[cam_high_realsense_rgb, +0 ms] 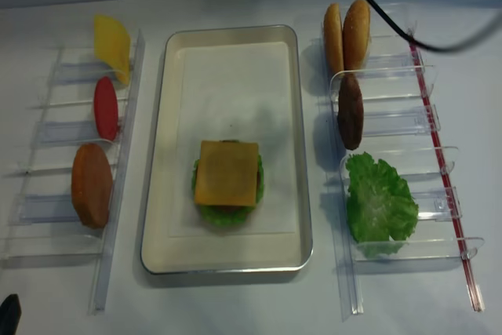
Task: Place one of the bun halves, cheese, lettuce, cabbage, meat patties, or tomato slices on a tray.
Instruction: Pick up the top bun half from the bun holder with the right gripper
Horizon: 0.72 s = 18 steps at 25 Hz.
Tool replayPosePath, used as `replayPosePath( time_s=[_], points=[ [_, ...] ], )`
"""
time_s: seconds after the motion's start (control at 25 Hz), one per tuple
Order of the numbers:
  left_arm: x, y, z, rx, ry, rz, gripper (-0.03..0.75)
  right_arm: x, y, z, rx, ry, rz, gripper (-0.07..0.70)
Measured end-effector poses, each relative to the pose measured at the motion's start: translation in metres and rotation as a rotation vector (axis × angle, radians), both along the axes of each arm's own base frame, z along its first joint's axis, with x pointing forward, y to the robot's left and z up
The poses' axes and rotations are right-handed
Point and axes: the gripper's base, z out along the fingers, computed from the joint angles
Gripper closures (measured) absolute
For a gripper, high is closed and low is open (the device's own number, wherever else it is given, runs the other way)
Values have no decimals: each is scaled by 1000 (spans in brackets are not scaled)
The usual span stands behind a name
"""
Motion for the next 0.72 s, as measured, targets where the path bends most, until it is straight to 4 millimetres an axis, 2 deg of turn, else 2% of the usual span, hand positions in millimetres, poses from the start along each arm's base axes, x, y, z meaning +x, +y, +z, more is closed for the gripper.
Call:
replayPosePath(
  time_s=[0.2, 0.32, 0.52, 0.72],
  points=[
    [0, 0, 0, 0, 0, 0, 230, 36, 10, -22, 11, 88, -131, 220],
    [0, 0, 0, 0, 0, 0, 230, 48, 14, -38, -6, 156, -161, 220],
    [0, 0, 0, 0, 0, 0, 231, 59, 19, -59, -17, 204, -179, 220],
    [0, 0, 0, 0, 0, 0, 231, 66, 22, -70, -22, 221, -184, 220]
  ],
)
